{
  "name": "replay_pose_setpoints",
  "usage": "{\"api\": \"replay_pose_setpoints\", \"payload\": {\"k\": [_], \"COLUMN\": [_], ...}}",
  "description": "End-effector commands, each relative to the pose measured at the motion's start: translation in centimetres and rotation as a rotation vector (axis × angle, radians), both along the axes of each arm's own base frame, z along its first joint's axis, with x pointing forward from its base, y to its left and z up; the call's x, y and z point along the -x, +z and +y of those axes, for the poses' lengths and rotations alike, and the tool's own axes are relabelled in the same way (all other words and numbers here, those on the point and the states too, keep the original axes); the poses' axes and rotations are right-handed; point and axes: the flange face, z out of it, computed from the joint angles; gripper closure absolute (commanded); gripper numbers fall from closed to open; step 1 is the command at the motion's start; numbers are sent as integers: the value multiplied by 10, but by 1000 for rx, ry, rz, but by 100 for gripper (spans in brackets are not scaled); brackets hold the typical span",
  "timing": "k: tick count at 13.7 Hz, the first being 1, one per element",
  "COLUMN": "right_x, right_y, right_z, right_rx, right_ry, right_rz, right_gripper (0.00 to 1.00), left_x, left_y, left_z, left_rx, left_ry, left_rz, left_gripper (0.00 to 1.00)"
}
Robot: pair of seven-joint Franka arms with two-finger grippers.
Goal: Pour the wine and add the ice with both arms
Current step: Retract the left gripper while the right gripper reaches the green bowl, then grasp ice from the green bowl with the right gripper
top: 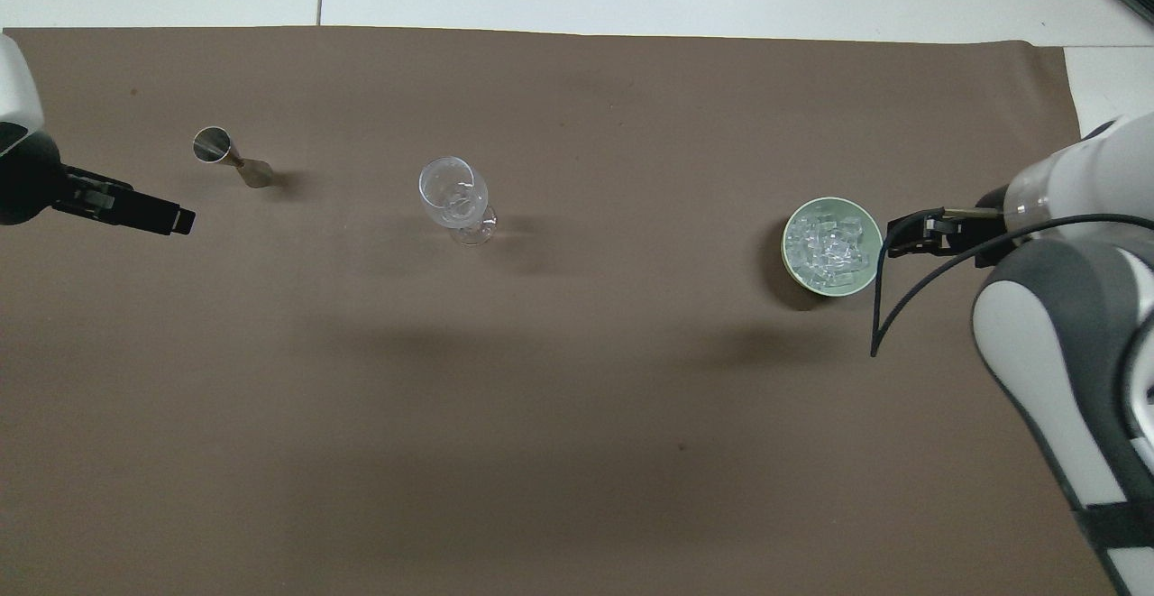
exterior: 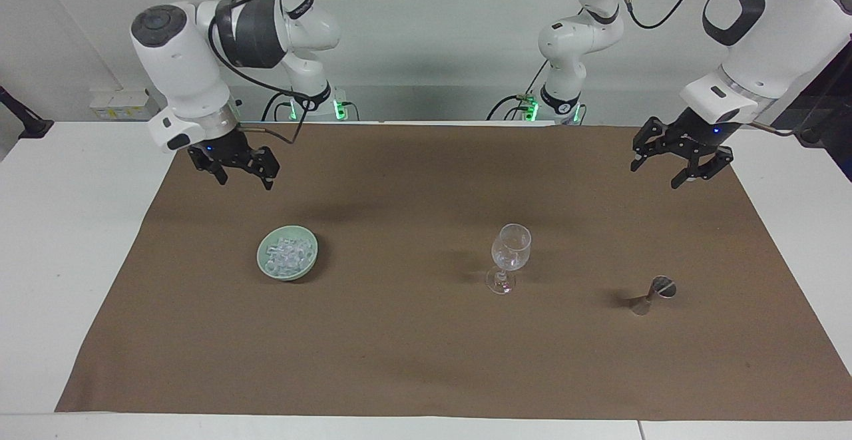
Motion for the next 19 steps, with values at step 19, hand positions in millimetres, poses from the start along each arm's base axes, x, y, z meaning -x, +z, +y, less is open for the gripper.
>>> {"api": "replay_pose_setpoints", "payload": {"k": [19], "right_x": [-35], "right_y": [-145], "right_z": [23], "right_rx": [-28], "right_ry": [52], "right_rz": [-35], "right_gripper": [25], "left_x": [28], "left_y": [27], "left_z": [12], "left_rx": [-171], "left_ry": [171], "left_rz": [5], "left_gripper": [0]}}
